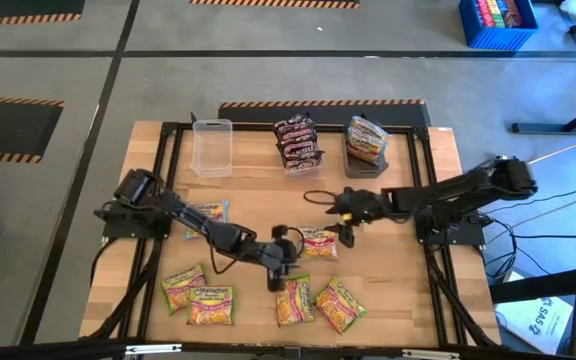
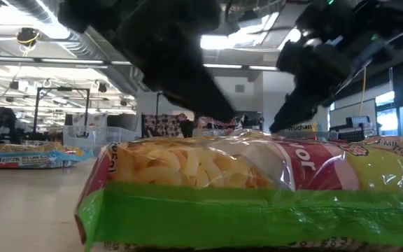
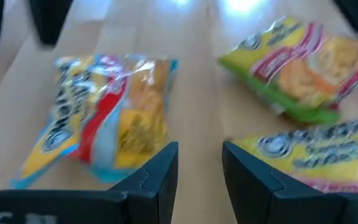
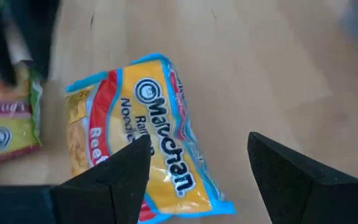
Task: Sort Maruchan noodles
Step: Put the blue noodle pack into the black bin
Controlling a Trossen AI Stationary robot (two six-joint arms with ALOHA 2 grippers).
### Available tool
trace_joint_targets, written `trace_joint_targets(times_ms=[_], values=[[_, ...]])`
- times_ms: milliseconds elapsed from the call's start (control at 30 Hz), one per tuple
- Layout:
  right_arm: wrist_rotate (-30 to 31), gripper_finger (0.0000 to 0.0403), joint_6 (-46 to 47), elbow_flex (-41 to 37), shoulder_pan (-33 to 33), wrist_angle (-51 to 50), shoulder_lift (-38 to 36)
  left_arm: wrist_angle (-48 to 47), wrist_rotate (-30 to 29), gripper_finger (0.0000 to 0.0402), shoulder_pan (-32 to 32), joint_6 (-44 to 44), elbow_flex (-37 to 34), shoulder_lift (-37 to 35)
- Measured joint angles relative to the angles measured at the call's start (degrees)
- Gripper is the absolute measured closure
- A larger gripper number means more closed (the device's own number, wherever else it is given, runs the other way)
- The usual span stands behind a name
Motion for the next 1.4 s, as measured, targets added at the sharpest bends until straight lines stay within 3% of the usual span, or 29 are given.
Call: trace_joint_targets(times_ms=[133,233,433,633,767,900,1200,1400], values=[[-5.5,0.0152,1.6,0.0,-2.9,2.2,3.6,9.3,0.1,0.0282,-0.4,-1.2,0.2,4.0],[-7.5,0.0152,2.4,0.0,-3.4,2.1,6.6,10.6,-0.1,0.0282,-0.2,-1.9,0.0,6.9],[-9.6,0.0152,2.6,0.2,-3.3,-0.3,9.2,-0.6,0.0,0.0282,1.0,-5.0,0.1,8.4],[-11.1,0.0152,2.3,3.1,-3.3,-8.1,5.8,-15.0,-0.5,0.0282,1.8,-5.7,0.1,3.8],[-12.5,0.0152,1.1,7.3,-3.3,-15.2,2.5,-17.8,-1.0,0.0282,2.0,-5.5,-0.1,1.1],[-11.9,0.0152,0.7,9.4,-4.1,-16.0,1.2,-11.1,-1.0,0.0282,1.7,-5.4,0.0,-0.2],[-17.4,0.0126,0.1,9.3,-5.7,-10.4,6.8,18.0,0.1,0.0282,1.9,1.3,0.0,4.7],[-17.2,0.0097,-1.0,9.3,-5.5,-9.1,8.5,22.8,-0.1,0.0282,4.5,1.8,0.0,11.2]])
